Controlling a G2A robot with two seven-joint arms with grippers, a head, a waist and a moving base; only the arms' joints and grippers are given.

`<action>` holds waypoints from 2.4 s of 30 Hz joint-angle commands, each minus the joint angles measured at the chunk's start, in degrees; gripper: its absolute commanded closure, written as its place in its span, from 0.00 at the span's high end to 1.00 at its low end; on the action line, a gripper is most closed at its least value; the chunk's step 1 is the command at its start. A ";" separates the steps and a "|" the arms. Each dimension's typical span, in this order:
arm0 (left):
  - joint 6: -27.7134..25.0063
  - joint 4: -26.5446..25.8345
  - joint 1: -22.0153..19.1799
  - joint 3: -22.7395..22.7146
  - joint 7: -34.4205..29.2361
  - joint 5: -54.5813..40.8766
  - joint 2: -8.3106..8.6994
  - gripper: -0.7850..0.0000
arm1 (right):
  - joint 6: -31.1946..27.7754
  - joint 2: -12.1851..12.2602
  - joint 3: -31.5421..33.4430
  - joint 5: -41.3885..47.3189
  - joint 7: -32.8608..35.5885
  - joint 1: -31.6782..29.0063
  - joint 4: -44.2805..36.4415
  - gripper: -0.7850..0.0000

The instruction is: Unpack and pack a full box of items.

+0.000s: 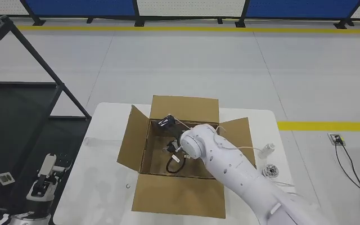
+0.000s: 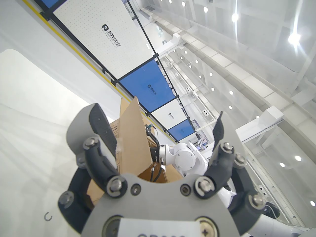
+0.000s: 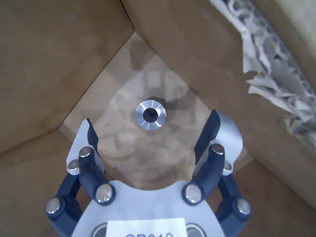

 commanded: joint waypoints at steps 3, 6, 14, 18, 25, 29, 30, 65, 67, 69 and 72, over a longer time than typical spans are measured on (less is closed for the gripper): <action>0.00 0.00 0.00 0.00 0.00 0.00 0.00 1.00 | -1.79 -1.37 0.04 1.27 -1.55 0.59 4.45 0.79; 0.00 0.00 0.00 0.00 0.00 0.00 0.00 1.00 | -2.59 -2.29 0.13 1.90 -2.98 0.83 7.00 0.78; 0.00 0.00 0.00 0.00 0.00 0.00 0.00 1.00 | -5.15 -4.41 0.09 2.70 -4.49 1.28 12.03 0.64; 0.00 0.00 0.00 0.00 0.00 0.00 0.00 1.00 | -5.80 -5.36 0.01 2.64 -4.71 1.51 13.79 0.54; 0.00 0.00 0.00 0.00 0.00 0.00 0.00 1.00 | -6.87 -6.61 0.27 2.50 -5.34 1.95 16.54 0.36; 0.00 0.00 0.00 0.00 0.00 0.00 0.00 1.00 | -7.23 -6.97 0.56 2.11 -5.69 2.41 17.56 0.00; 0.00 0.00 0.00 0.00 0.00 0.00 0.00 1.00 | -7.51 -7.00 0.74 1.95 -5.96 2.61 17.74 0.00; 0.00 0.00 0.00 0.00 0.00 0.00 0.00 1.00 | -10.59 12.76 30.76 -16.75 4.01 -30.76 -48.39 0.00; 0.00 0.00 0.00 0.00 0.00 0.00 0.00 1.00 | -10.59 12.76 30.76 -16.75 4.01 -30.76 -48.39 0.00; 0.00 0.00 0.00 0.00 0.00 0.00 0.00 1.00 | -10.59 12.76 30.76 -16.75 4.01 -30.76 -48.39 0.00; 0.00 0.00 0.00 0.00 0.00 0.00 0.00 1.00 | -10.59 12.76 30.76 -16.75 4.01 -30.76 -48.39 0.00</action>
